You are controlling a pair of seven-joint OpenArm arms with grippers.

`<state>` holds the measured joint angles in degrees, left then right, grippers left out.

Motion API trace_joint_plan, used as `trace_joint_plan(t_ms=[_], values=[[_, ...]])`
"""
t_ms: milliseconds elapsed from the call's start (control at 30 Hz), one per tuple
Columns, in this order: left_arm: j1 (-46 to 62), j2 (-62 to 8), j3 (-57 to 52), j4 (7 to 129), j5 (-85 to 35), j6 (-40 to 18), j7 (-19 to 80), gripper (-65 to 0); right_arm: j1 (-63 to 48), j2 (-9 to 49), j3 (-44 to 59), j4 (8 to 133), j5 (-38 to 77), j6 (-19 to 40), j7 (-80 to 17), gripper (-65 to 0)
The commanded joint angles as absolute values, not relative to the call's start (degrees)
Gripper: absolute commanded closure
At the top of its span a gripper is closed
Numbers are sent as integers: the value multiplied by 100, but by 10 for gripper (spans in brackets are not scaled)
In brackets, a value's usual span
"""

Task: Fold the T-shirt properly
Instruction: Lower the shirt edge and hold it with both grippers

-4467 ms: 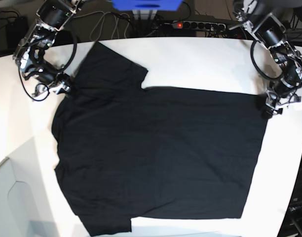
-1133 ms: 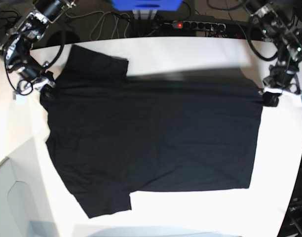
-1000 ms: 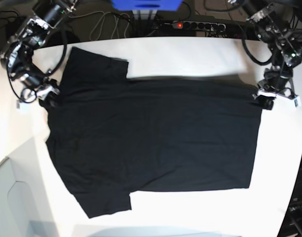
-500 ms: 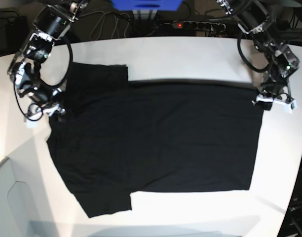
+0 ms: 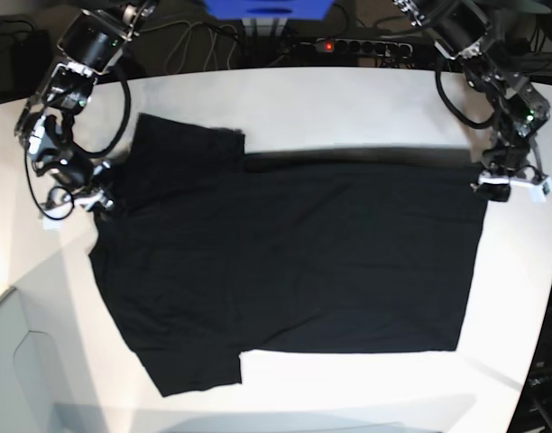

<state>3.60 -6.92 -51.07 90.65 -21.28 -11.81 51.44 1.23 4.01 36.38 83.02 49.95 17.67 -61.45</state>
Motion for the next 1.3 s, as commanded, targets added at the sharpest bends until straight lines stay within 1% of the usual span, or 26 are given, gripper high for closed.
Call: trace_joint_plan(t_ms=[0,200,567,800,1067,1267], values=[[295,-708,-5191,9226,-2220,-1182,4998,0,215,470,3688,8418,5138,1710,-6035,0],[268,-708,-5314,9182,-2316,-1147,4971,0,215,488,3846,8418,5138,1710,-6035,0],[-31,-716,-5279,8655,-2299,-1138,4963,0,224,470,3785,8391,5138,1710,-6035,0],[-382,-664,-5279,8541,-1613,-1138,4963,0,321,462,3776,8374,5138,1710,-6035,0],[-646,-664,-5270,8505,-1525,-1138,4971,0,321,462,3776,8374,5130,1710,-6035,0],[-892,-716,-5270,7732,-1525,-1138,4971,0,303,462,3776,8374,5130,1710,-6035,0]])
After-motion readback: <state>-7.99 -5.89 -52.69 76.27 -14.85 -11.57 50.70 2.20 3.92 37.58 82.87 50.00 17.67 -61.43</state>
